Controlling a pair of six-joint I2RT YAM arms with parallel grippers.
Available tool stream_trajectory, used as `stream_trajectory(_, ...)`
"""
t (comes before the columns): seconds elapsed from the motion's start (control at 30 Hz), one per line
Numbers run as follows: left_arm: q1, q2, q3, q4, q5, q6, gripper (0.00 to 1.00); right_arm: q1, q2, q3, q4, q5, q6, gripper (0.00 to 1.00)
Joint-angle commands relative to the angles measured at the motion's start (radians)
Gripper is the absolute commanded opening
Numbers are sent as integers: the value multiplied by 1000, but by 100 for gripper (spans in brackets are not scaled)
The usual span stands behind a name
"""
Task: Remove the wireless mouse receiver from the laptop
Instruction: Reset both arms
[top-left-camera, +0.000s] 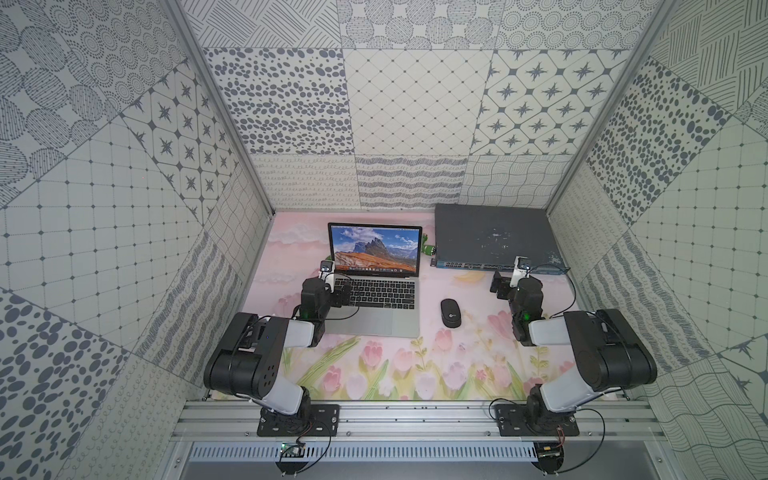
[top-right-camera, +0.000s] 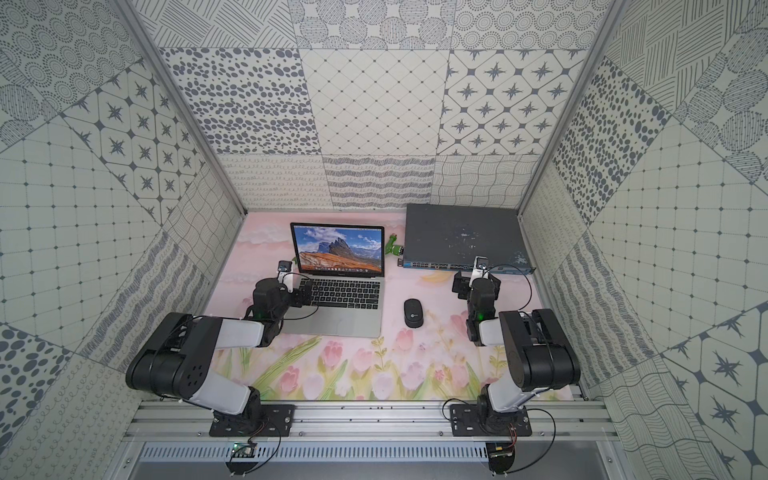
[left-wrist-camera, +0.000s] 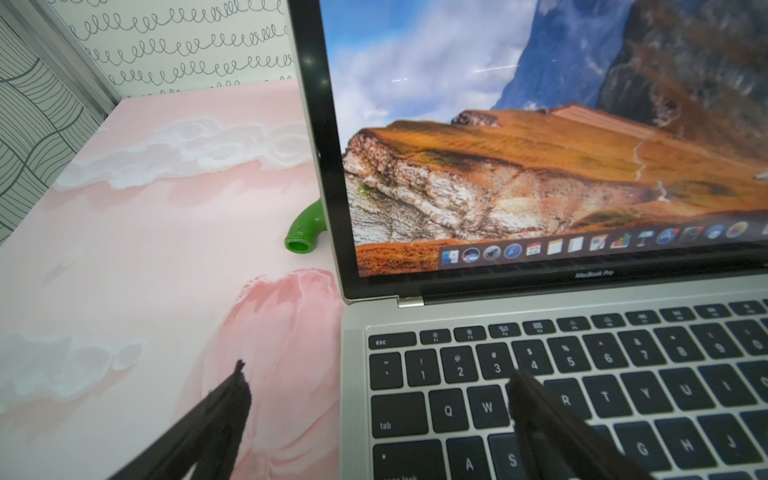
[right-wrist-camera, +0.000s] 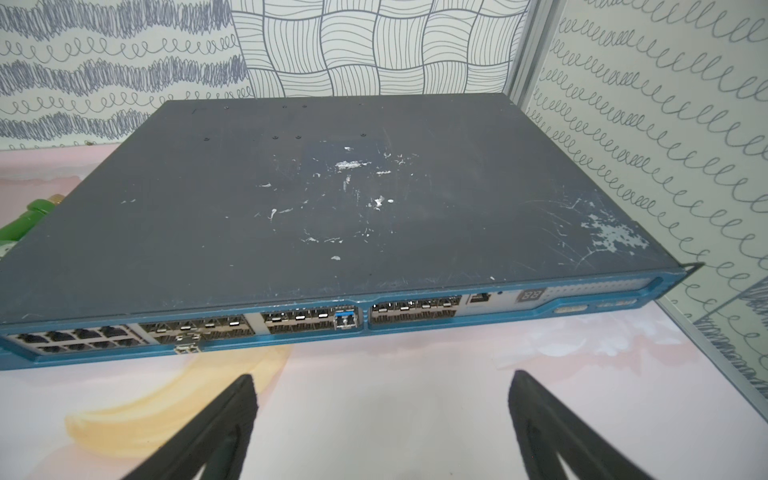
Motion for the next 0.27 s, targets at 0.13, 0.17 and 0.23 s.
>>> stream_trajectory(0.13, 10, 4, 10, 55, 37, 13, 99, -5, -4, 14, 43, -8, 11, 97)
stream_trajectory(0.17, 10, 5, 10, 54, 36, 13, 99, -5, -4, 13, 42, -8, 10, 97)
stream_trajectory(0.23, 10, 4, 11, 54, 37, 13, 99, -5, -4, 11, 46, -10, 11, 97)
